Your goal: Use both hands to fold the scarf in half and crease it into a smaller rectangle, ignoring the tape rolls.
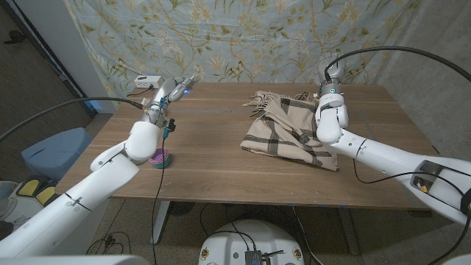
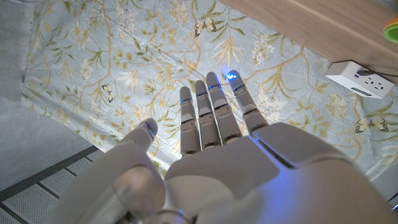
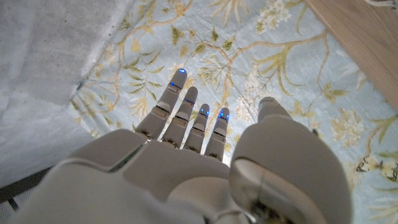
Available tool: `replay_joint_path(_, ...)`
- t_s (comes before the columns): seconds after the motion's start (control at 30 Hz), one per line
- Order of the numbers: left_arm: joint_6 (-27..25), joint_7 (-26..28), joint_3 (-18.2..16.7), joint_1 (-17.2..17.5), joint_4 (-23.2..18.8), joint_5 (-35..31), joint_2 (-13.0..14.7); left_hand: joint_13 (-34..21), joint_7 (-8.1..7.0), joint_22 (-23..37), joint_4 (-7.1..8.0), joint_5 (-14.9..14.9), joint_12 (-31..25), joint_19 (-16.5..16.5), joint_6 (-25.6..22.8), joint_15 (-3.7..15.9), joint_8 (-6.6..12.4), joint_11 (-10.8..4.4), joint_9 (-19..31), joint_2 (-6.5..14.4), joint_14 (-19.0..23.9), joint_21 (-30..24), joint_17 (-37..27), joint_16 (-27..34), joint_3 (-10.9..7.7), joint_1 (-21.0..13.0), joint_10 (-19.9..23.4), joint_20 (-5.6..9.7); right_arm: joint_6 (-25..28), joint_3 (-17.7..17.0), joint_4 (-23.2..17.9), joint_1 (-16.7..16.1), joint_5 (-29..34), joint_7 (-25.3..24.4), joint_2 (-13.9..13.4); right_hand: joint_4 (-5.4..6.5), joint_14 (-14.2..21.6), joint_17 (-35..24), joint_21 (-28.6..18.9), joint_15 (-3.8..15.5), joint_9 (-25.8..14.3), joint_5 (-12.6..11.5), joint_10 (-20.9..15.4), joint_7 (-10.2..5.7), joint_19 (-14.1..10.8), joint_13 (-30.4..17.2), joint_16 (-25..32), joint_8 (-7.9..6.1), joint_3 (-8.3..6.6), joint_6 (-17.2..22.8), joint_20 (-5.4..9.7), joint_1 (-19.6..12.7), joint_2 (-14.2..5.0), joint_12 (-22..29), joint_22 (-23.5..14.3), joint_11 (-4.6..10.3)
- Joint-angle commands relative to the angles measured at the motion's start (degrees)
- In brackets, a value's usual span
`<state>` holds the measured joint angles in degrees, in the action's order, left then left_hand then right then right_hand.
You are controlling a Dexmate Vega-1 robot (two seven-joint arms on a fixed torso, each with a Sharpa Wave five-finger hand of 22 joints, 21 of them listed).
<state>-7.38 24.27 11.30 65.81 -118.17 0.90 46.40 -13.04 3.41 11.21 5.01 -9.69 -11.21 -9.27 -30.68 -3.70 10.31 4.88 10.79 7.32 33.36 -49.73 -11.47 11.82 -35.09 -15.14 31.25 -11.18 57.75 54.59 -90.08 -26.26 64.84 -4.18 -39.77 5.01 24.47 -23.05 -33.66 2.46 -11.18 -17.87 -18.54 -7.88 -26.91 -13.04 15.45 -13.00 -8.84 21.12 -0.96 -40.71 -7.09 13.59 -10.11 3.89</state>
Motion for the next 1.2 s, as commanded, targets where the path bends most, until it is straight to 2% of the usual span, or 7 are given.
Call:
replay_joint_path(0.03, 1.63, 0.72, -0.86, 1.19, -0.04, -0.38, -0.69, 0.15, -1.38, 0.04, -0.52, -0.32, 0.54, 0.95, 3.66, -0.46, -0.51, 0.10, 0.09, -0.18, -2.56, 0.66, -0.12, -0.66, -0.50, 0.68, -2.66, -0.22, -20.57, -25.87, -16.06, -16.50, -32.35, -21.85, -0.11, 1.76, -0.73, 0.26, 0.89, 3.19, -0.15, 1.20, -0.07, 0.82, 0.95, 0.03, -0.61, 0.23, 0.95, 0.72, -1.31, 3.28, 0.06, -0.58, -0.25, -1.66)
replay_joint_path(0.23, 3.31, -0.34, -0.95, 0.70, 1.13, 0.35, -0.88, 0.62, -3.95, -0.05, -1.38, -0.30, 0.94, 4.19, 10.25, -0.53, -0.69, -0.46, -0.10, -0.51, -8.22, 2.28, -0.03, -1.35, -0.87, 0.91, -7.93, -0.23, -32.00, -33.28, -17.12, -21.01, -45.48, -23.90, 0.34, 3.39, -2.52, 0.66, 2.48, 0.00, -0.16, 2.99, 0.50, 2.14, 3.30, 0.06, -1.40, 1.05, 2.87, -0.07, -4.26, 7.83, 0.55, -1.15, -0.21, -4.44)
replay_joint_path(0.57, 8.32, -2.32, -0.65, -1.26, 5.03, 2.25, -1.69, 1.30, -5.88, -0.38, -2.32, -0.33, 0.77, 7.74, 16.68, -0.09, -0.58, -0.82, -0.35, -1.08, -16.11, 4.55, 0.46, -1.77, -0.87, 1.60, -13.69, 0.70, -50.40, -38.79, -13.95, -25.00, -60.51, -23.75, 1.14, 4.16, -6.39, 1.25, 4.82, -2.38, -0.15, 4.28, 1.83, 3.81, 6.15, 0.13, -2.94, 1.75, 4.24, -1.43, -5.74, 11.92, 0.17, -1.78, 0.08, -6.45)
replay_joint_path(0.67, 10.40, -2.95, -0.70, -1.87, 6.74, 3.68, -2.41, 1.56, -5.40, -0.47, -2.43, -0.40, 0.70, 8.47, 18.20, 0.52, -0.43, -0.99, -0.44, -1.13, -18.71, 5.20, 0.66, -1.77, -0.74, 2.00, -15.46, 1.53, -55.68, -39.61, -12.60, -25.77, -64.42, -23.09, 1.98, 4.25, -6.54, 1.38, 5.11, -2.74, -0.15, 4.38, 1.87, 4.45, 6.25, 0.16, -2.99, 1.81, 4.45, -1.62, -5.85, 12.57, 0.09, -1.80, 0.15, -6.96)
replay_joint_path(0.93, 16.37, -5.02, -1.01, -3.34, 11.89, 6.77, -3.34, 1.87, -1.66, -0.49, -0.86, -0.90, 0.53, 8.82, 20.54, 0.30, -0.34, -0.94, -0.51, 0.93, -21.13, 5.78, 0.72, -1.48, -0.87, 3.28, -17.21, 2.68, -64.24, -40.64, -10.91, -27.46, -70.97, -20.62, 2.71, 4.46, -7.54, 2.12, 6.16, -4.11, -0.15, 4.41, 2.21, 6.51, 5.67, 0.29, -3.35, 1.95, 5.07, -2.51, -2.25, 15.28, -0.79, -1.88, 0.34, -9.99)
replay_joint_path(1.07, 18.95, -6.75, -1.49, -3.65, 14.22, 8.24, -2.84, 1.93, -1.43, -0.49, -0.52, -0.99, 0.40, 8.74, 20.42, 0.42, -0.18, -1.03, -0.53, 1.24, -21.18, 5.82, 0.77, -1.35, -0.91, 3.48, -17.20, 3.10, -63.41, -41.42, -12.15, -28.82, -71.76, -21.17, 2.25, 4.41, -6.08, 2.64, 6.24, -4.84, -0.15, 4.28, 0.67, 8.26, 3.73, 0.35, -2.81, 1.68, 5.46, -2.14, -1.57, 16.76, -1.04, -1.29, 0.41, -11.74)
replay_joint_path(1.2, 20.64, -8.77, -1.88, -4.04, 16.47, 9.86, -2.10, 1.96, -1.39, -0.48, -0.28, -1.03, 0.27, 8.76, 20.22, 0.48, -0.04, -1.10, -0.54, 1.34, -21.21, 5.88, 0.81, -1.27, -0.90, 3.64, -17.05, 3.01, -59.71, -42.23, -14.25, -30.44, -71.38, -23.70, 2.16, 4.19, -4.88, 3.06, 6.28, -4.86, -0.13, 4.13, -0.63, 9.02, 2.32, 0.41, -2.47, 1.42, 5.53, -1.43, -1.48, 17.35, -1.21, -0.89, 0.43, -12.02)
